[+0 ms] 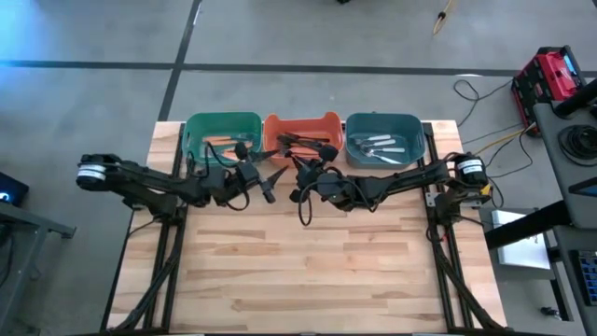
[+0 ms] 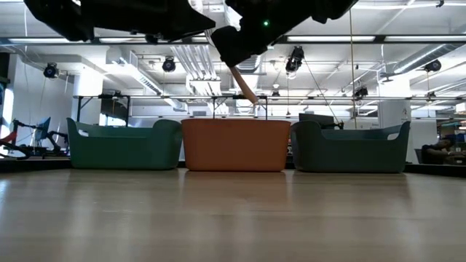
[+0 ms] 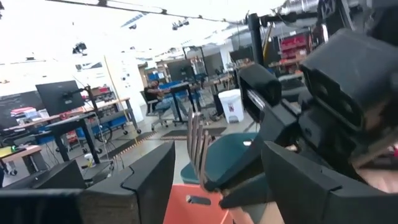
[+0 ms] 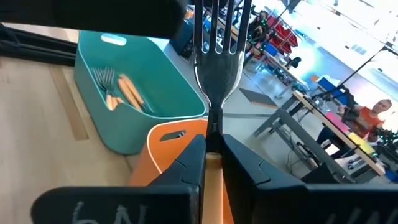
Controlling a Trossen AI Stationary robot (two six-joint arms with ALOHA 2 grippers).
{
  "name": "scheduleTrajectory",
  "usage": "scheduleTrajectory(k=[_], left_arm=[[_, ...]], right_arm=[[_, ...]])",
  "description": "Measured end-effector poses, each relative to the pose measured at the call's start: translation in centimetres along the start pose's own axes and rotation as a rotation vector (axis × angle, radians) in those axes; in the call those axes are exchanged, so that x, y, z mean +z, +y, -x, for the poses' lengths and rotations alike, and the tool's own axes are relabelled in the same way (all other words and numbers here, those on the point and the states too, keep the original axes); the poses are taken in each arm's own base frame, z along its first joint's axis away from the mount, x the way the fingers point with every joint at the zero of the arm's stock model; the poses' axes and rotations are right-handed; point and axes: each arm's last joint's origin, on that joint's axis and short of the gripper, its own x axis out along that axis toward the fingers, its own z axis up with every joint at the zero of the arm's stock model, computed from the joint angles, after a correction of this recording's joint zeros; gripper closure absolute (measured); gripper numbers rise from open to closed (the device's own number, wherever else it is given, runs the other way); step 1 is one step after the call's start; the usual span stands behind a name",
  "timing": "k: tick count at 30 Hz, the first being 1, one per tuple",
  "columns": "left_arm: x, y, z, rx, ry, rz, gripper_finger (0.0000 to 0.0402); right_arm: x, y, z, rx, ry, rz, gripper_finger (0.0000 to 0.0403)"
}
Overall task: Sort silverware by color (type)
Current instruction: Put the orange fork into the green bin
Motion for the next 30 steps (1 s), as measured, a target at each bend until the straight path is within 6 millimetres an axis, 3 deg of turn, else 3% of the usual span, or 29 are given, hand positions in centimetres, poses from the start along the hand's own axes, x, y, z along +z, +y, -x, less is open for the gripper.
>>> scheduleTrajectory(k=[15, 28, 30], left_arm=[[-1.4, -0.6, -1.3, 0.104, -0.069, 0.052, 0.0219], [-1.6, -0.6, -1.4, 0.11, -0.08, 0.039, 0.0385], [-1.6, -0.6, -1.4, 0.115, -0.077, 0.039, 0.0395]], right_arm=[[-0.3, 0.1, 0.0, 0.003, 0.005, 0.013, 0.0374], [-0.3, 0.1, 0.0, 0.003, 0.006, 0.014, 0.0374], [-0.3, 0.1, 0.0, 0.003, 0.007, 0.01, 0.0374]])
